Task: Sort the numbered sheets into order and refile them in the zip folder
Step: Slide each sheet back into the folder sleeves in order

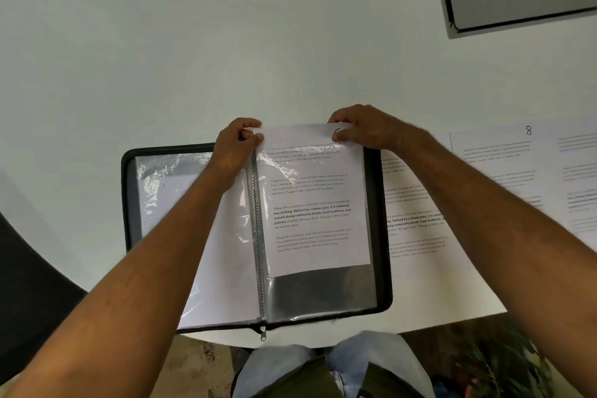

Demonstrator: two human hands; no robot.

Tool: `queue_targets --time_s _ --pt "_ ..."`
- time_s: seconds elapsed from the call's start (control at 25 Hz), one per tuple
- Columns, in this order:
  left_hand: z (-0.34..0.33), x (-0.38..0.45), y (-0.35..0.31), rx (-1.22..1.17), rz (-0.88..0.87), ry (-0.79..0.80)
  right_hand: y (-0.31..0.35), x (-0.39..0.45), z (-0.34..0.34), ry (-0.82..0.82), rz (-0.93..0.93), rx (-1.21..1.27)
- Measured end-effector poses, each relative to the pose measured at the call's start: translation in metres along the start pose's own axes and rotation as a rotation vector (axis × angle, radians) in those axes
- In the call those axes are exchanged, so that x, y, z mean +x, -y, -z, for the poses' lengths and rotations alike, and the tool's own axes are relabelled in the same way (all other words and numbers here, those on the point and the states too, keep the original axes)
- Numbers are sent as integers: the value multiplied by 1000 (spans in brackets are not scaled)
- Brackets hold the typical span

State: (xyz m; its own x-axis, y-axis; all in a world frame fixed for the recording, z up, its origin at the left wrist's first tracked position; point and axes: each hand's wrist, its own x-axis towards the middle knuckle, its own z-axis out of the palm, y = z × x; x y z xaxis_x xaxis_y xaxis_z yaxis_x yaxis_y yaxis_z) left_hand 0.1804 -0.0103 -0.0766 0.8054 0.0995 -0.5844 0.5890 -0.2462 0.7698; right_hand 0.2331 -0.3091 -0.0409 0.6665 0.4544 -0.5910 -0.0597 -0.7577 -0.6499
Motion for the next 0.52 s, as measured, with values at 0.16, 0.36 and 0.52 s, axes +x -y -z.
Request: queue_targets --time_s 0.16,0.36,0.52 --pt "0 -3 3 53 -49 28 6 -2 -4 -112 44 -4" --pt "1 -6 5 88 -121 64 8 -4 -6 -121 70 -15" --pt "2 -7 7 77 -130 83 8 -4 -7 -70 71 -31"
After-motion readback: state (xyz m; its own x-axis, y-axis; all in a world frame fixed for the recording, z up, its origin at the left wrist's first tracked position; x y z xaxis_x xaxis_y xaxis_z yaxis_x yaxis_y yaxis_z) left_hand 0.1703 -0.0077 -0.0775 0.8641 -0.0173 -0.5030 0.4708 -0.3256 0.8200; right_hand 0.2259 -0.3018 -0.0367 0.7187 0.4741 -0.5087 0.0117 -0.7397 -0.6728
